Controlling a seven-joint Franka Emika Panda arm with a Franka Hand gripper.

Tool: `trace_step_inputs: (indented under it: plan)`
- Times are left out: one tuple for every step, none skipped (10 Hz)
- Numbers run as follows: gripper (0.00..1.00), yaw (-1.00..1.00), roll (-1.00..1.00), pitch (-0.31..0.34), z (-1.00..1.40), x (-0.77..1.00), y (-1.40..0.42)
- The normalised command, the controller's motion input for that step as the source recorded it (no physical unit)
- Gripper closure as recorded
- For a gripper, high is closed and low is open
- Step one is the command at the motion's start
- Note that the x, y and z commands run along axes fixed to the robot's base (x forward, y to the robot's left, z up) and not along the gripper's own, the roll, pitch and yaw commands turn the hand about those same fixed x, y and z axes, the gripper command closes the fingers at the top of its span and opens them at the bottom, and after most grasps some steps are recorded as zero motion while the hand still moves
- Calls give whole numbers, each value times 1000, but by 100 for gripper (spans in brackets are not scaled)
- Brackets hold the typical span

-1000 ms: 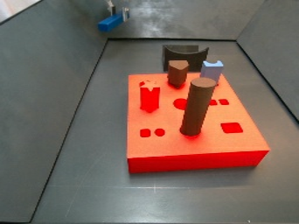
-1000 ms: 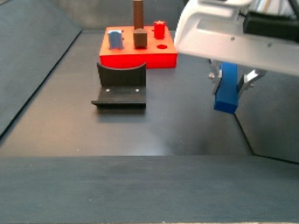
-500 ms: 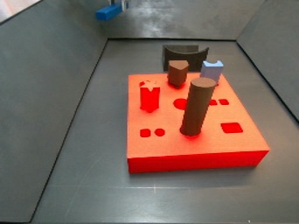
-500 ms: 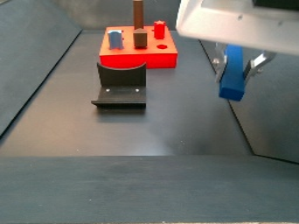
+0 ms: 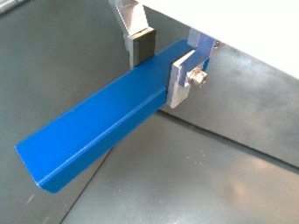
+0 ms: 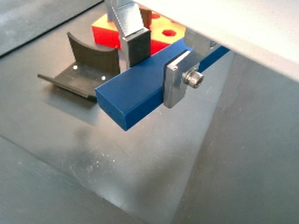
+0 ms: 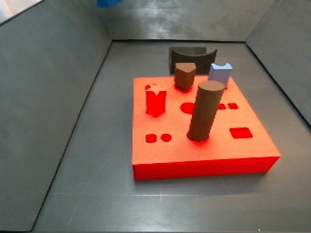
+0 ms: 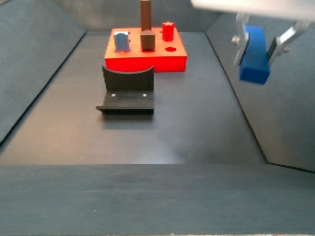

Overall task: Pick up the rectangle object. Move up. Place the rectangle object on the fixture. Regrasp the rectangle object. Move to above the board. Insert the rectangle object.
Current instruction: Place the rectangle object on the fixture.

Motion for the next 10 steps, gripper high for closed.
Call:
trace_step_inputs:
  plan:
    - [100, 978, 138, -297, 84, 1000, -556]
    - [100, 941, 132, -285, 43, 1000, -557]
    - [100, 633, 99, -215, 24, 1000, -512]
    - [100, 406, 46, -133, 24, 1000, -470]
    - [100, 254, 3, -60, 23, 1000, -442]
    - [100, 163, -18, -23, 16, 1000, -407]
    - [100, 82, -32, 0, 2, 1000, -350]
    - [100, 47, -42, 8, -3, 1000, -309]
    - [100, 28, -51, 16, -7, 1000, -270]
    - [100, 17, -62, 26, -11, 1000, -229]
